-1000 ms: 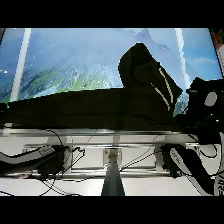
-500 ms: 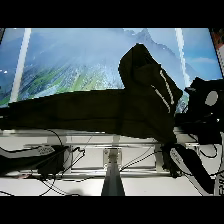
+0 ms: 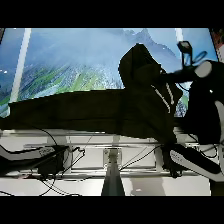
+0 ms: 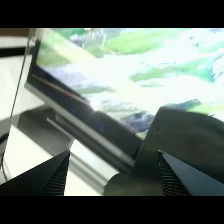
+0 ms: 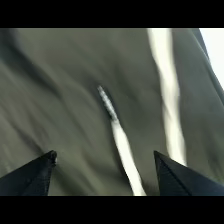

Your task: Fold the clothes and pants, and hang the long-sleeved shirts on hangers.

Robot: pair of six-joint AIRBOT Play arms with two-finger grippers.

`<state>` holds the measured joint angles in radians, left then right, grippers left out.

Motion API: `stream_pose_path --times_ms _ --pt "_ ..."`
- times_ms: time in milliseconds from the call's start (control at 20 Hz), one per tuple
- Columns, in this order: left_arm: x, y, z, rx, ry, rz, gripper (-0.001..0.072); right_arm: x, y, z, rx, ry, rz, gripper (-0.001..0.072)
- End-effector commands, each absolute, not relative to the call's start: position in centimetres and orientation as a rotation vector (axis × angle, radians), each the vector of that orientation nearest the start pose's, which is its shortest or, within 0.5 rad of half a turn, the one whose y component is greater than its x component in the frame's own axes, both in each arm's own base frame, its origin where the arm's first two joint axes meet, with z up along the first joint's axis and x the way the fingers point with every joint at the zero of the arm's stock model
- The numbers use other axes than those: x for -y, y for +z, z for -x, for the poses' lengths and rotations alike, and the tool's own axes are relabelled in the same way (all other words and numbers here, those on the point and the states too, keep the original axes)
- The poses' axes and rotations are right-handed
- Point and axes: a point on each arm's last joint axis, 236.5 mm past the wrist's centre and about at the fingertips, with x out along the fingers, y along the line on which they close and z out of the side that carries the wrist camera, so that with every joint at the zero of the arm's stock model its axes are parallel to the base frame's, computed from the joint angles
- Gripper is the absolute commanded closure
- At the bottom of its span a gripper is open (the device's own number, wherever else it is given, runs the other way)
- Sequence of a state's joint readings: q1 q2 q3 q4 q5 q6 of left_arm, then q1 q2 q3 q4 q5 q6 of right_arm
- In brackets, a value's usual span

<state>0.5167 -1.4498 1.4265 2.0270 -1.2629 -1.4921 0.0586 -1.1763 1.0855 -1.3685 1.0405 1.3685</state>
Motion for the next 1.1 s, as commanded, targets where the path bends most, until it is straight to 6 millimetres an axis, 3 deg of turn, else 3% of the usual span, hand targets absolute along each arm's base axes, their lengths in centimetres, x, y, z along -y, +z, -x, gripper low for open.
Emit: stream_pose_path --times_ms 0,100,200,400,550,600,650,700,800,850,950,1050 --pt "-25.8 6.2 -36.1 -1.308 0.590 -0.139 0.0120 -14.9 1.5 -44.9 -1.039 0.401 0.064 0.0023" --pt "-23.9 6.2 -37.6 -1.296 0.545 -0.174 0.0120 -18.5 -1.5 -47.2 -1.070 0.452 0.110 0.0023" --pt "-22.5 6.1 -38.6 -1.285 0.510 -0.201 0.0120 -20.7 -4.2 -49.6 -1.076 0.471 0.146 0.0023" --pt "-20.8 5.8 -40.0 -1.267 0.465 -0.216 0.0120 -21.9 -9.1 -52.5 -1.128 0.437 0.107 0.0031" --pt "-19.8 5.2 -40.6 -1.258 0.431 -0.179 0.0120 -22.1 -10.8 -53.3 -1.141 0.436 0.110 0.0124" --pt "-19.4 4.9 -40.8 -1.258 0.418 -0.160 0.0119 -22.1 -11.0 -53.4 -1.141 0.433 0.116 0.0196" --pt "-18.8 4.7 -40.9 -1.258 0.401 -0.136 0.0120 -21.5 -11.2 -53.6 -1.140 0.424 0.149 0.0404" --pt "-18.3 4.5 -41.1 -1.255 0.387 -0.116 0.0120 -21.1 -11.2 -53.6 -1.140 0.422 0.181 0.0677" --pt "-17.3 4.2 -41.4 -1.248 0.356 -0.072 0.0120 -20.7 -9.8 -52.9 -1.151 0.450 0.240 0.0684" --pt "-16.8 4.2 -41.6 -1.243 0.343 -0.052 0.0120 -20.7 -8.2 -52.4 -1.148 0.489 0.291 0.0684" --pt "-15.3 3.9 -42.0 -1.235 0.300 0.011 0.0120 -20.6 -3.7 -51.7 -1.120 0.523 0.331 0.0685" --pt "-12.7 3.7 -42.7 -1.218 0.225 0.118 0.0120 -20.6 2.1 -50.7 -1.057 0.533 0.319 0.0685"
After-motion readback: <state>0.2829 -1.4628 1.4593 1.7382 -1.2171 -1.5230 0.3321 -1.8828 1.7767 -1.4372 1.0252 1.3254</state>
